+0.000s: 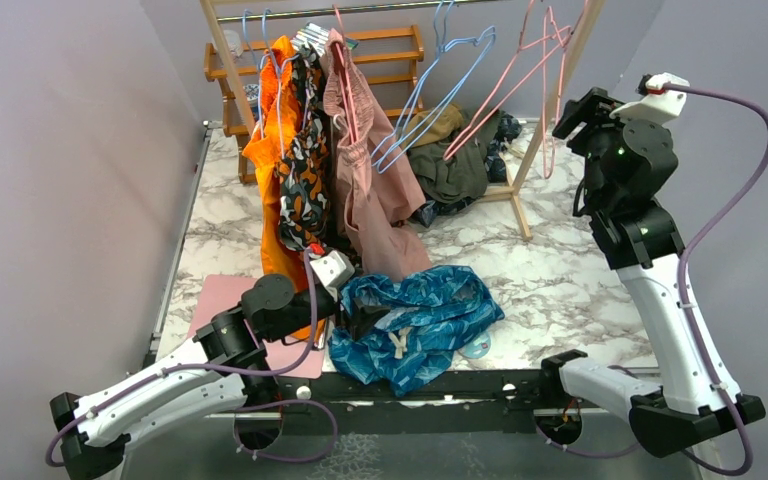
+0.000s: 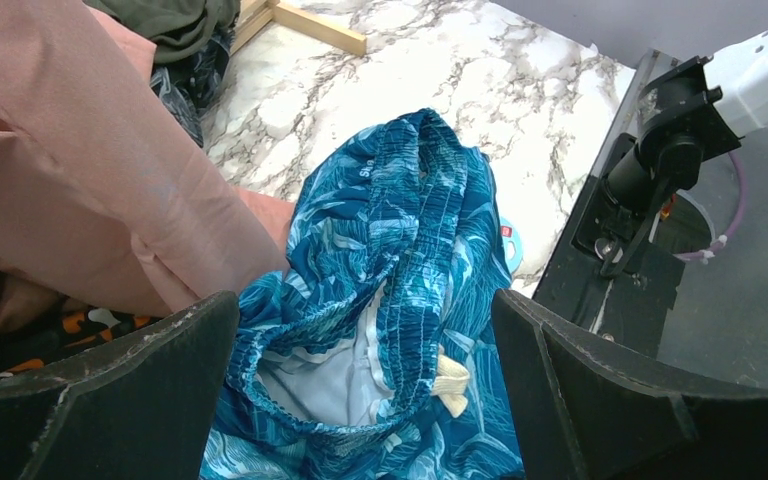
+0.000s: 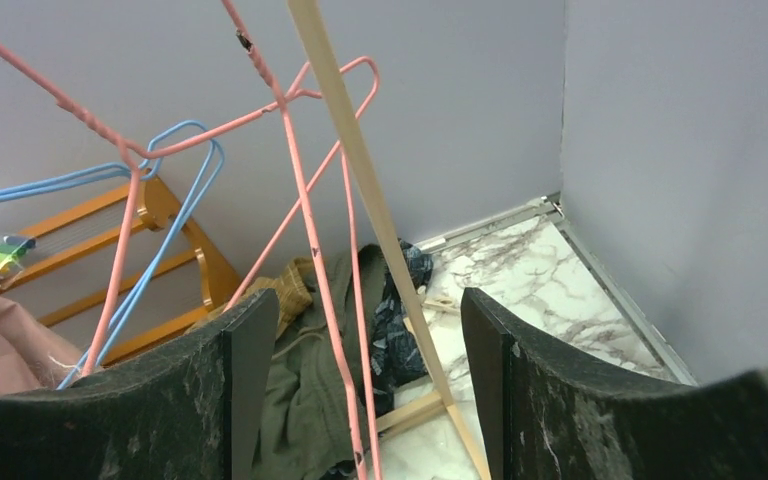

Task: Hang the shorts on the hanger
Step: Pick up the hanger from the clothesline.

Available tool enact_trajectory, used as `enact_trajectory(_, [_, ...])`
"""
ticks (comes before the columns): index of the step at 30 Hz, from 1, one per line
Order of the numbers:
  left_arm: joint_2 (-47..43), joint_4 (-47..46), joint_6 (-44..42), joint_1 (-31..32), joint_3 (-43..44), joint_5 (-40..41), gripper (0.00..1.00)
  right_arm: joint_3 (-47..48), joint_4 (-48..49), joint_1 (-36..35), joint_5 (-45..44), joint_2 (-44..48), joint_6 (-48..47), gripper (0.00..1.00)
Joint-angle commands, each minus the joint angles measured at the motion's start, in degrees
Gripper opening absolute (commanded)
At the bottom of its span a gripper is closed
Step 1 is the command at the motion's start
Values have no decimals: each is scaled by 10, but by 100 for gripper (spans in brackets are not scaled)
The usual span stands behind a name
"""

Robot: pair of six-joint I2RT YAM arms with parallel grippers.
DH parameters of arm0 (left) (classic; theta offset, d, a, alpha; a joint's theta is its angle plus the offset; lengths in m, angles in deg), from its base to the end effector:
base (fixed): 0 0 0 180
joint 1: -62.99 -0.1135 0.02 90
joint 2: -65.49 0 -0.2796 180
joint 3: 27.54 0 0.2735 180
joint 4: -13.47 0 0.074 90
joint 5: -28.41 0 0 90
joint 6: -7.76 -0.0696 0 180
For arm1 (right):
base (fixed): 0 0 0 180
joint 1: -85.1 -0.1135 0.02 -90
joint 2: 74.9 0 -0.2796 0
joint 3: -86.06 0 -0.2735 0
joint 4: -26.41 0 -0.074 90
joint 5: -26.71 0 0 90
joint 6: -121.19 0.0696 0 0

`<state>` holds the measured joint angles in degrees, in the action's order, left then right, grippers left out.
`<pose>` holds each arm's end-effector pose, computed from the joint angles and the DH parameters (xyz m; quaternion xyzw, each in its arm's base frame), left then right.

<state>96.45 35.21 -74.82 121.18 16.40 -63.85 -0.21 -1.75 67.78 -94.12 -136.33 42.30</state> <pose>0.0971 -0.1617 0.2969 0.3369 0.6801 -0.3652 0.5390 0.2501 0.0406 0.5149 0.1588 0.6662 -0.0022 0.7287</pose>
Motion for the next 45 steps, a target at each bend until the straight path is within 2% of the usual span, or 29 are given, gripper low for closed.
enact_trajectory(1, [-2, -18, -7, -2, 12, -26, 99, -11, 69, 12, 50, -7, -9, 69])
enact_trajectory(14, [-5, -12, -9, -3, 13, -34, 99, 40, 95, 85, 127, -102, 41, 64])
enact_trajectory(22, [-4, -9, -12, -3, 14, -36, 99, 43, 123, 96, 177, -139, 42, 61])
enact_trajectory(30, [-5, -7, -13, -3, 14, -36, 99, 63, 120, 96, 173, -167, 34, 59])
enact_trajectory(45, [-4, -4, -14, -3, 14, -36, 99, 75, 128, 96, 187, -189, 20, 30])
